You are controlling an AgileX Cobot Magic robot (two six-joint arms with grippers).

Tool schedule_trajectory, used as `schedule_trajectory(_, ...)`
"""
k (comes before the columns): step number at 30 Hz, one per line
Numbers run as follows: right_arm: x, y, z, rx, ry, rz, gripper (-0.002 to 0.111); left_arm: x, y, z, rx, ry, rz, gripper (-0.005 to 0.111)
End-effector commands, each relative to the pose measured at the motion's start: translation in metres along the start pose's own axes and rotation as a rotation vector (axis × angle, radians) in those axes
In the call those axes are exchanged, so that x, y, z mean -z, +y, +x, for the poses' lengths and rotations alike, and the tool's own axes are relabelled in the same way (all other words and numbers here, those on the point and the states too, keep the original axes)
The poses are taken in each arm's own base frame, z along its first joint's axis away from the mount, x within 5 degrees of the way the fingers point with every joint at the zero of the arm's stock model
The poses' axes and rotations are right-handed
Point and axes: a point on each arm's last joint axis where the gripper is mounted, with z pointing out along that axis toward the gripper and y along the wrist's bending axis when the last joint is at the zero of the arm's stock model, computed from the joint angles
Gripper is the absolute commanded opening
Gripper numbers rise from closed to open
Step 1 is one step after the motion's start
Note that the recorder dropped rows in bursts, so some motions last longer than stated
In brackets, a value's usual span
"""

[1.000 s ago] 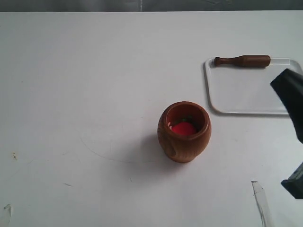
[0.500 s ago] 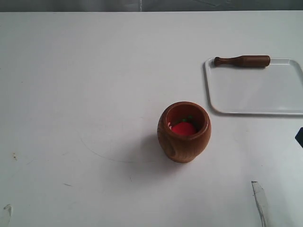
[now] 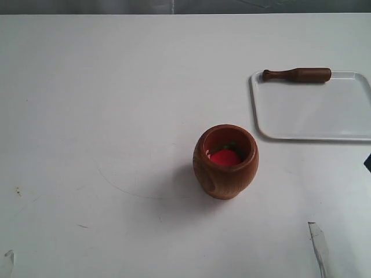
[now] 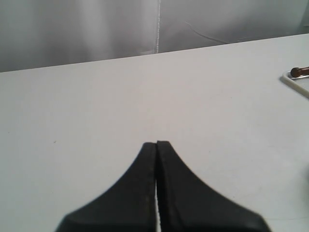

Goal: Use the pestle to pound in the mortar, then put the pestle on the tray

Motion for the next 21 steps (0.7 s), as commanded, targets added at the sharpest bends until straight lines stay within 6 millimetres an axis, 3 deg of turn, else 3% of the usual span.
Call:
schedule_trajectory(1, 0.0, -0.002, 0.002, -0.1, 0.006, 0.021, 0.0, 0.0, -0.001, 0.0, 0.012, -0.007, 0.008, 0.0)
schedule_trajectory(11, 0.0, -0.002, 0.002, -0.1, 0.006, 0.021, 0.0, 0.0, -0.001, 0.0, 0.012, -0.007, 0.008, 0.0)
schedule_trajectory(16, 0.001, -0.002, 0.013, 0.151, 0.134, 0.009, 0.0, 0.0, -0.001, 0.0, 0.012, -0.007, 0.008, 0.0)
schedule_trajectory(21, 0.003, -0.009, 0.013, 0.13, 0.144, 0.076, 0.0, 0.0, -0.001, 0.0, 0.012, -0.007, 0.008, 0.0)
